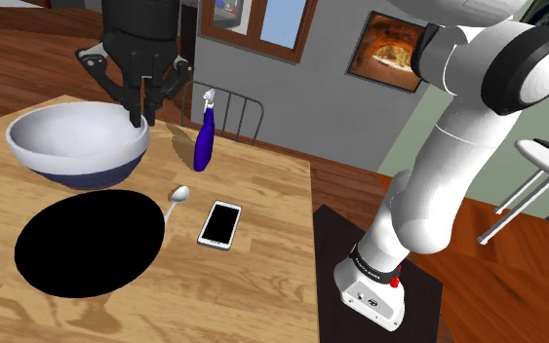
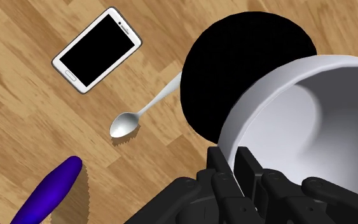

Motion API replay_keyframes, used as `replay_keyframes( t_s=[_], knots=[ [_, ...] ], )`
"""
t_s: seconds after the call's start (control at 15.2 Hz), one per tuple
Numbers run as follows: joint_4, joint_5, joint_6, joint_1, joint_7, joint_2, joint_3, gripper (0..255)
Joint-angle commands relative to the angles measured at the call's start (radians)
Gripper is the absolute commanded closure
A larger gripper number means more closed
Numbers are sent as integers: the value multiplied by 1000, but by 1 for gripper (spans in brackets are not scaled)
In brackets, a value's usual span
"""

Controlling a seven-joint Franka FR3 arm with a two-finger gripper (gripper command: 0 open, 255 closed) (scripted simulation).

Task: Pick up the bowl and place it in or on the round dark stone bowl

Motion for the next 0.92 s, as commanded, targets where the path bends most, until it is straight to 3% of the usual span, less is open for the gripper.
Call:
replay_keyframes(
  t_s=[0.0, 0.86],
  knots=[
    [12, -14, 3, 14, 28, 21, 10, 255],
    [-193, 0, 186, 3, 30, -7, 4, 255]
  ],
)
